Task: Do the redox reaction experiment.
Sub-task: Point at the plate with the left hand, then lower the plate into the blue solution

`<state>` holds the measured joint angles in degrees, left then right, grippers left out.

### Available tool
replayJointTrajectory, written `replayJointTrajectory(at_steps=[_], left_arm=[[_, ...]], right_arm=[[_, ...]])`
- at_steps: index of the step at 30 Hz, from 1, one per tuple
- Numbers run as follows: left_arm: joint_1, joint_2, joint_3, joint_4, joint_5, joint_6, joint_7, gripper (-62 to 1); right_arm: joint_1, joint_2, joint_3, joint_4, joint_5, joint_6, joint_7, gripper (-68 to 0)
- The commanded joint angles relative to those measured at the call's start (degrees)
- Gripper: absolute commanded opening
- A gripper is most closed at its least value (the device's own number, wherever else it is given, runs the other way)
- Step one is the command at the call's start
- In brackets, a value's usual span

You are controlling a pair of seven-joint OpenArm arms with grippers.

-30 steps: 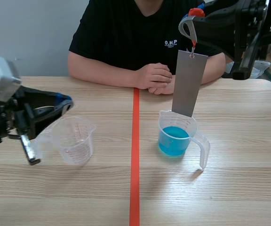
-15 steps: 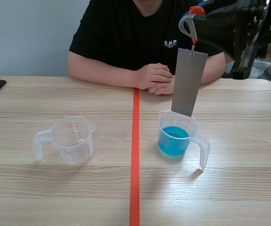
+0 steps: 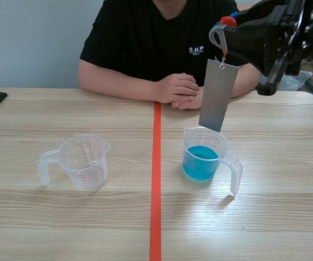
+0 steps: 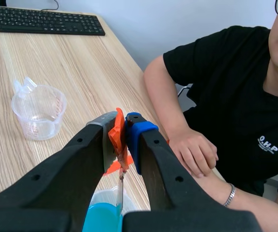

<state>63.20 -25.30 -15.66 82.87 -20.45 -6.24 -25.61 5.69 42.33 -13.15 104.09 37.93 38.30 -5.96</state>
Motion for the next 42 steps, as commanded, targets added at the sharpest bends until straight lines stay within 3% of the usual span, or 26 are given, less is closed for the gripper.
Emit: replayJointTrajectory(at_steps=[1,8,18,34,42], left_arm=[[0.33,0.92,0.00,0.44,1.20,1.25,-0.26,-56.2],[1.73,3.43,0.07,0.44,2.25,1.27,1.66,-56.2],[1.70,3.50,0.11,0.44,2.25,1.16,2.71,-56.2],[1.68,3.52,0.20,0.44,2.25,0.98,2.75,-56.2],[1.68,3.52,0.20,0.44,2.25,0.98,2.75,-56.2]], right_arm=[[0.98,0.11,0.20,-0.15,0.61,0.17,1.49,-66.0],[0.98,-1.25,-0.20,-2.54,-0.46,0.81,2.21,-66.0],[0.98,-2.16,-2.67,-5.95,-2.01,0.83,6.21,-66.0],[1.01,-9.55,-3.58,-14.21,-8.79,3.80,7.21,-66.0],[1.01,-12.04,-3.61,-20.28,-12.96,4.42,10.60,-66.0]])
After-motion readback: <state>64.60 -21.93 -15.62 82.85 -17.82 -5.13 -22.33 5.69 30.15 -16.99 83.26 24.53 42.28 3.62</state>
